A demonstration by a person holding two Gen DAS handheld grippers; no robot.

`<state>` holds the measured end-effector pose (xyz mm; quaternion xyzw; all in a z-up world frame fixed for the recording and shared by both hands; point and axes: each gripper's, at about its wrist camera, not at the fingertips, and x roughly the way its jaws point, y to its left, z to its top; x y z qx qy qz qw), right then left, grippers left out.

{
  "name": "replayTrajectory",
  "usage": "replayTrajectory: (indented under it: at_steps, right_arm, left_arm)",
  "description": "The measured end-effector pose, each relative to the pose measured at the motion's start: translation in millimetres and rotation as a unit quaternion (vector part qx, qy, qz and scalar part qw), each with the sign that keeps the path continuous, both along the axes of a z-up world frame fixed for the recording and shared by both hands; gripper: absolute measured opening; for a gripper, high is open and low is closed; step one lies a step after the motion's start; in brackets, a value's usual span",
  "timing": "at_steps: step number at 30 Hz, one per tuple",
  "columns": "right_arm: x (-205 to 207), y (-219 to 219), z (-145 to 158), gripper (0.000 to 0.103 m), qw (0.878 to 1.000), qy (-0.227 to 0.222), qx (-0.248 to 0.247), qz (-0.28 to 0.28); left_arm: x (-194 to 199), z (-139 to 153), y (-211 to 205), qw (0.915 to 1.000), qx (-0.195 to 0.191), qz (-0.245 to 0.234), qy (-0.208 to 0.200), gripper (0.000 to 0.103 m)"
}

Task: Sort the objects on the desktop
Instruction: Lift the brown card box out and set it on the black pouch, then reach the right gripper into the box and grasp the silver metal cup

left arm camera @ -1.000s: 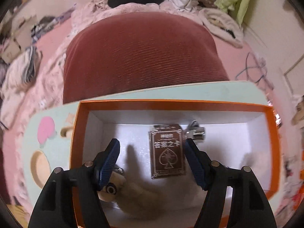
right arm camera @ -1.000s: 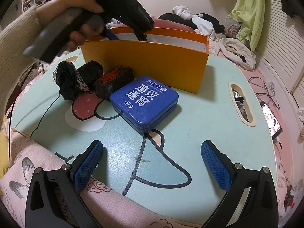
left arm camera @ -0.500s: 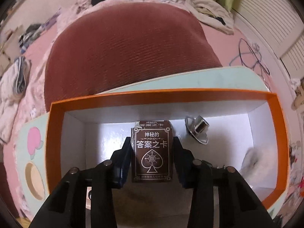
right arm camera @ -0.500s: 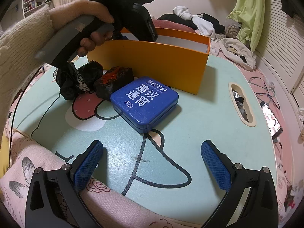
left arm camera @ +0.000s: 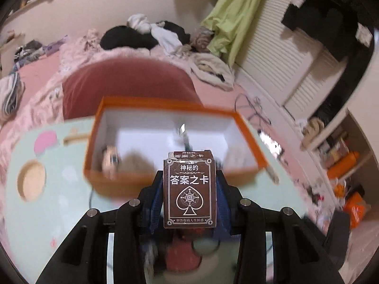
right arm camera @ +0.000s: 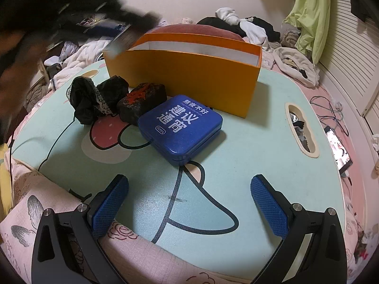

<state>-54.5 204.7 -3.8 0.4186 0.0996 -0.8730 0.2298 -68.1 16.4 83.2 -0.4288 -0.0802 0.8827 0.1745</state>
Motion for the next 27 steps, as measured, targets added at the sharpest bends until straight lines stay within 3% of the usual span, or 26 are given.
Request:
replayTrajectory:
  at_steps: [3, 4, 5, 6, 11, 15, 19, 20, 22, 27]
  right_arm:
    - [0.0, 0.2, 0.1, 0.102, 1.0, 0.0, 0.0, 0.0]
    - [-0.1, 0.1, 0.0, 0.102, 1.0, 0.0, 0.0, 0.0]
    - [-0.1, 0.1, 0.0, 0.102, 1.0, 0.0, 0.0, 0.0]
    - [-0.1, 0.2, 0.1, 0.102, 1.0, 0.0, 0.0, 0.0]
    - [-0.2, 0.2, 0.1, 0.102, 1.0, 0.0, 0.0, 0.0]
    - [-0.3, 0.3, 0.2, 0.102, 1.0, 0.0, 0.0, 0.0]
    - [-0.7, 0.8, 0.2, 0.102, 1.0, 0.0, 0.0, 0.0]
    - [-0.7, 0.9, 0.2, 0.102, 1.0, 0.0, 0.0, 0.0]
    - [-0.7, 0.7, 0.0, 0.102, 1.0, 0.0, 0.001, 0.0]
    - [-1.1, 2.0, 0.0, 0.102, 1.0, 0.001, 0.002, -0.001]
  left_arm:
    - [8.9, -17.7, 0.7, 0.9998, -0.014, 0.011, 0.011, 0.044]
    - [6.4, -20.7, 5.6, 0.9994, -0.016, 0.019, 0.023, 0.05]
    - [4.0, -24.6, 6.2, 0.999, -0.019, 0.027, 0.03, 0.064]
    - [7.3, -25.2, 3.5, 0.9982, -0.02, 0.04, 0.039, 0.071]
    - [39.6, -20.1, -21.3, 0.9924, 0.007, 0.086, 0.088, 0.089]
    - [69.3, -32.4, -31.9, 0.9947, -0.018, 0.077, 0.065, 0.093]
    - [84.4, -65.8, -23.7, 0.9908, -0.105, 0.075, 0.041, 0.094]
    - [83.3, -72.8, -23.0, 0.9909, -0.109, 0.072, 0.032, 0.094]
    - [80.8, -81.8, -15.1, 0.9859, -0.143, 0.08, 0.031, 0.103]
    - [78.4, -78.2, -18.0, 0.9872, -0.136, 0.075, 0.035, 0.103]
